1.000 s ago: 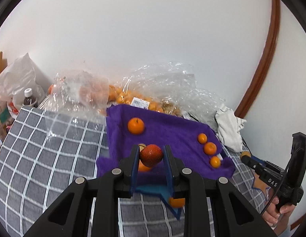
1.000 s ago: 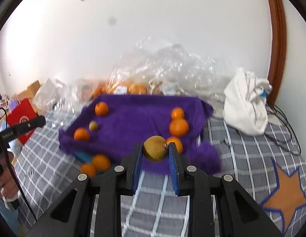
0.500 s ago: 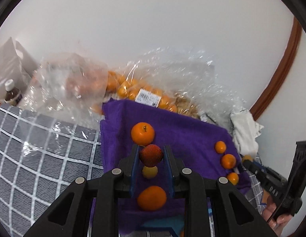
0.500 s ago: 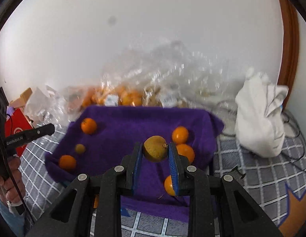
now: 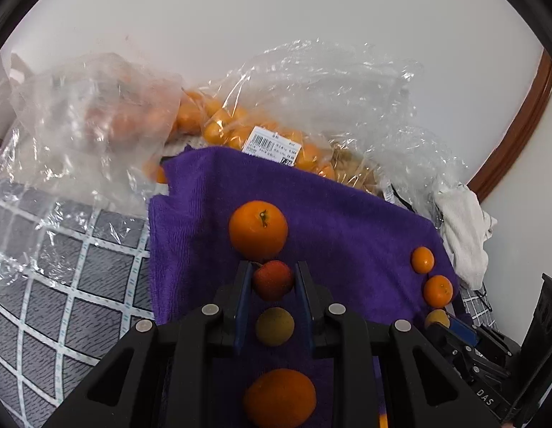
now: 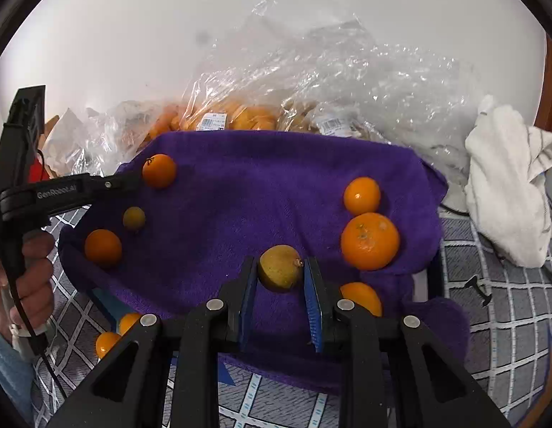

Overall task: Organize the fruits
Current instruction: 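Open the right tool on the towel while the left tool releases the red fruit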

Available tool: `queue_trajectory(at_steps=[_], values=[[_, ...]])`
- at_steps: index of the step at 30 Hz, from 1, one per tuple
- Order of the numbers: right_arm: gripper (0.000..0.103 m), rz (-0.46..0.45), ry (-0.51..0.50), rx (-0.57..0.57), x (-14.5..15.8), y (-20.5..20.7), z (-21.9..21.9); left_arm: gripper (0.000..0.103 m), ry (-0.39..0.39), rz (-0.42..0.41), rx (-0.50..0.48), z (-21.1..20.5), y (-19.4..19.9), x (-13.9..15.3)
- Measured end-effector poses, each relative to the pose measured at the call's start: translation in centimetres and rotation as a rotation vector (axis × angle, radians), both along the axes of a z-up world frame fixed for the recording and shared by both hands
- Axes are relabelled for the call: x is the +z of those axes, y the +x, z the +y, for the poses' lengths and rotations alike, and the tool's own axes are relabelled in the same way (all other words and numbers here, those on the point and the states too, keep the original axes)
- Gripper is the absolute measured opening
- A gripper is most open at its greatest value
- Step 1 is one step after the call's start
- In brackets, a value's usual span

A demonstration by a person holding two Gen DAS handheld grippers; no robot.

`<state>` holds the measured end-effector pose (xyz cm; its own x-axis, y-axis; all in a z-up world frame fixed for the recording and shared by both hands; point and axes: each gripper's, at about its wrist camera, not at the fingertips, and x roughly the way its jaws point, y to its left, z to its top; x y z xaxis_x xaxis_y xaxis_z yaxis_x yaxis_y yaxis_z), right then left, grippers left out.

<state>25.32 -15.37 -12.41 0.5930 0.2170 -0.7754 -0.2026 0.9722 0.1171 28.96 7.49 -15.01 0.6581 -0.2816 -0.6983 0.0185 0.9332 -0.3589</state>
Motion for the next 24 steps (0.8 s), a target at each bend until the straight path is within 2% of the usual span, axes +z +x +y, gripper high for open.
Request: queue_trajectory(at_steps=[6, 12, 16, 18, 20, 24], values=[[0.026, 0.019, 0.021, -0.002, -0.9, 0.3, 0.0, 0.023, 0.052, -0.007, 0.012, -0.2, 0.2, -0.4], [0.027, 0.039, -0.005, 0.003, -1.8, 0.6, 0.5, 0.023, 0.117, -0.027, 0.004, -1.0, 0.2, -0.4], [0.031, 0.012, 0.007, -0.003, -1.0, 0.3, 0.0, 0.023, 0.103, -0.052, -0.003, -0.7, 0.1, -0.3], [0.038, -0.020, 0.027, -0.012, -0.3, -0.1, -0.6, 0.031, 0.082, -0.064, 0.004, -0.4, -0.1, 0.0], [0.041, -0.048, 0.043, -0.024, 0.6, -0.5, -1.2, 0.033, 0.061, -0.074, 0.006, -0.1, -0.4, 0.4], [0.041, -0.100, 0.055, -0.079, 2.6, -1.1, -2.7, 0.033, 0.063, -0.092, 0.024, 0.4, -1.2, 1.6]])
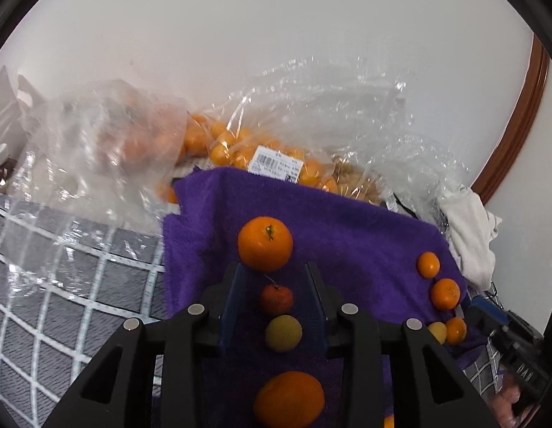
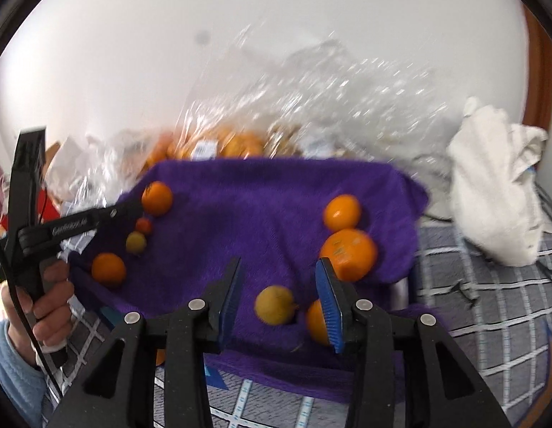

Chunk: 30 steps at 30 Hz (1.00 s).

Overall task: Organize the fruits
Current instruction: 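Open the right tool on the towel while the left tool releases the red fruit, then grasp an oval orange beside the towel with the right tool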

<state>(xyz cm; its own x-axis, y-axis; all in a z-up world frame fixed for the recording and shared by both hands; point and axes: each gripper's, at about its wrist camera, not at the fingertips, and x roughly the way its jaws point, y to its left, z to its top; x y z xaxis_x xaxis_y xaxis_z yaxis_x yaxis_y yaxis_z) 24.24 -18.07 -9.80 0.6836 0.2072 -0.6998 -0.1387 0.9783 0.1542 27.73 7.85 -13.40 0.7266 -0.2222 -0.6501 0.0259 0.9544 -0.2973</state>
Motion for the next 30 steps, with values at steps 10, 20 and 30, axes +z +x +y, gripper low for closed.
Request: queue_trajectory(at_steps=[10, 20, 30], values=[[0.041, 0.011, -0.029, -0.041, 3.7, -3.2, 0.0, 0.040, 0.058, 0.002, -0.030, 0.9, -5.4, 3.6], [0.041, 0.117, 0.009, 0.118, -0.8, -6.2, 6.7, 0.040, 0.072, 0.042, -0.060, 3.5, -11.7, 1.4], [0.042, 0.217, 0.104, 0.137, -3.1, -4.7, 9.2, 0.040, -0.063, 0.046, -0.062, 6.6, -13.9, -1.5]])
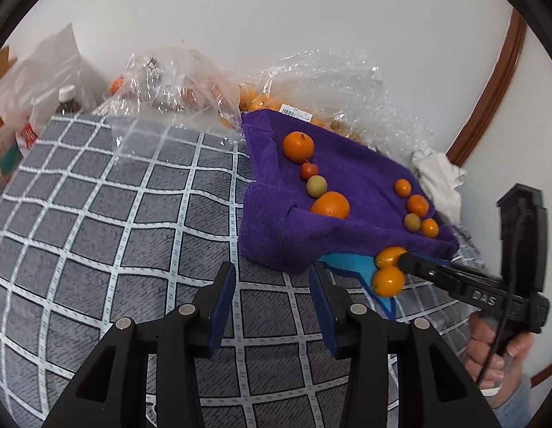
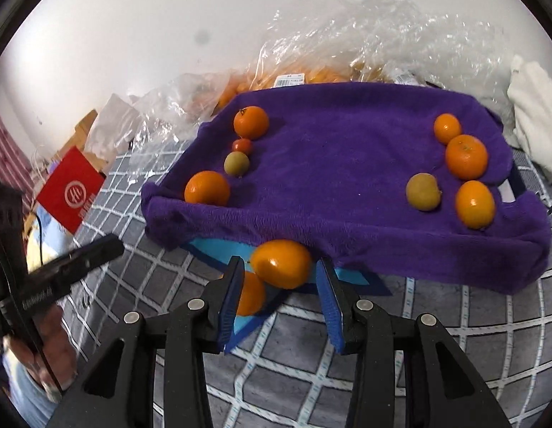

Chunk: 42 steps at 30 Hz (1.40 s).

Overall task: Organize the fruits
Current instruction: 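Grasp an oval orange beside the towel with the right tool, then grasp an orange with the left tool while the right tool holds its orange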

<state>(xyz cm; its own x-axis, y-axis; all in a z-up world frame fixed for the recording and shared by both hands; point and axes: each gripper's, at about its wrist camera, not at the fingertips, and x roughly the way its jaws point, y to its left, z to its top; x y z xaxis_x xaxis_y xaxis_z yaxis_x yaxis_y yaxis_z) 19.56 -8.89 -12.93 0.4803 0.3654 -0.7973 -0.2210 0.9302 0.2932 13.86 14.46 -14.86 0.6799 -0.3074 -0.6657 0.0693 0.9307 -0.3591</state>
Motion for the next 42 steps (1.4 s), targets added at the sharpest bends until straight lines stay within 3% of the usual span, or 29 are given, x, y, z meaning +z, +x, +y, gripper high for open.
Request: queue_trajectory(at_steps=[5, 8, 11, 17, 25, 34, 42], values=[[0.047, 0.045, 0.063, -0.030, -0.6, 1.0, -0.1, 0.040, -0.054, 0.001, 0.019, 1.0, -0.3, -0.3], [0.035, 0.047, 0.043, -0.028, -0.6, 1.1, 0.1, 0.041, -0.060, 0.010, 0.019, 0.9, -0.4, -0.5], [0.035, 0.032, 0.055, -0.037, -0.2, 0.2, -0.7, 0.041, -0.022, 0.013, 0.028, 0.7, -0.5, -0.7], [0.035, -0.061, -0.056, -0.083, 1.7, -2.7, -3.7, 0.042, 0.010, 0.011, 0.012, 0.0, -0.5, -0.9], [0.035, -0.092, -0.198, -0.108, 1.6, -6.3, -8.0, 0.042, 0.111, -0.027, -0.070, -2.8, -1.0, -0.3], [0.037, -0.054, -0.090, -0.095, -0.3, -6.9, -10.1, 0.042, 0.100, 0.035, -0.112, -4.8, -0.6, 1.1], [0.036, -0.068, -0.094, -0.105, -0.4, -6.9, -9.9, 0.042, 0.096, 0.051, -0.175, -9.5, 0.3, 0.8]])
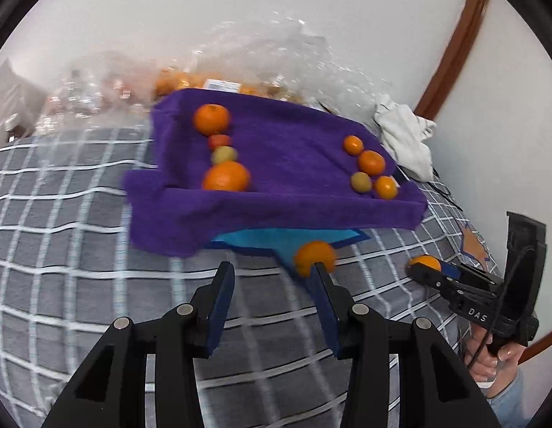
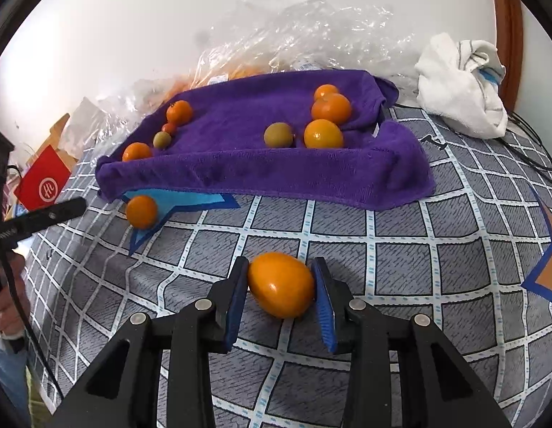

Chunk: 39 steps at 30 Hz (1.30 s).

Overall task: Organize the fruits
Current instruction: 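Grasp an orange with the left tool while the right tool holds its orange, then carry both oranges over the purple towel with both tools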

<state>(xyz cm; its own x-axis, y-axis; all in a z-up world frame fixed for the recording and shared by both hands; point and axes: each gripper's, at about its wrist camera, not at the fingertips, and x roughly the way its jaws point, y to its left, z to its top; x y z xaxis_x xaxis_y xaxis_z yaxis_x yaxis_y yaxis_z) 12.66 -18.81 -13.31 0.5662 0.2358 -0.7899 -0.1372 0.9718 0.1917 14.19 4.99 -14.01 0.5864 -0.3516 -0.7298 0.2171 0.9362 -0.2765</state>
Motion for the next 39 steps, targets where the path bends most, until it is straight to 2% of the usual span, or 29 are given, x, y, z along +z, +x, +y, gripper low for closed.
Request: queue_trajectory(at_steps=[6, 10, 12, 15, 24, 33, 39], values=[[0.036, -0.023, -0.012, -0.034, 1.5, -1.4, -2.0, 0.042, -0.006, 0.032, -0.034, -3.6, 1.7, -1.1], [0.036, -0.040, -0.044, -0.042, 2.2, -2.4, -2.9, 0.042, 0.061, 0.035, -0.020, -5.3, 2.4, -2.2], [0.036, -0.043, -0.059, -0.047, 2.5, -2.8, -3.1, 0.032, 0.067, 0.040, -0.005, -5.6, 2.5, -2.6], [0.036, -0.045, -0.062, -0.055, 2.8, -3.2, -3.4, 0.032, 0.071, 0.020, -0.001, -5.5, 2.0, -2.1], [0.036, -0.085, -0.052, -0.076, 6.0, -3.6, -2.3, 0.032, 0.045, -0.045, 0.099, -0.4, -0.4, 3.0], [0.036, -0.154, -0.022, -0.087, 11.7, -3.7, -0.7, 0.032, 0.005, -0.075, 0.193, 3.9, -2.3, 8.2], [0.036, -0.209, -0.013, -0.085, 15.6, -3.6, -0.2, 0.032, -0.035, -0.119, 0.203, 4.8, -3.0, 11.7]])
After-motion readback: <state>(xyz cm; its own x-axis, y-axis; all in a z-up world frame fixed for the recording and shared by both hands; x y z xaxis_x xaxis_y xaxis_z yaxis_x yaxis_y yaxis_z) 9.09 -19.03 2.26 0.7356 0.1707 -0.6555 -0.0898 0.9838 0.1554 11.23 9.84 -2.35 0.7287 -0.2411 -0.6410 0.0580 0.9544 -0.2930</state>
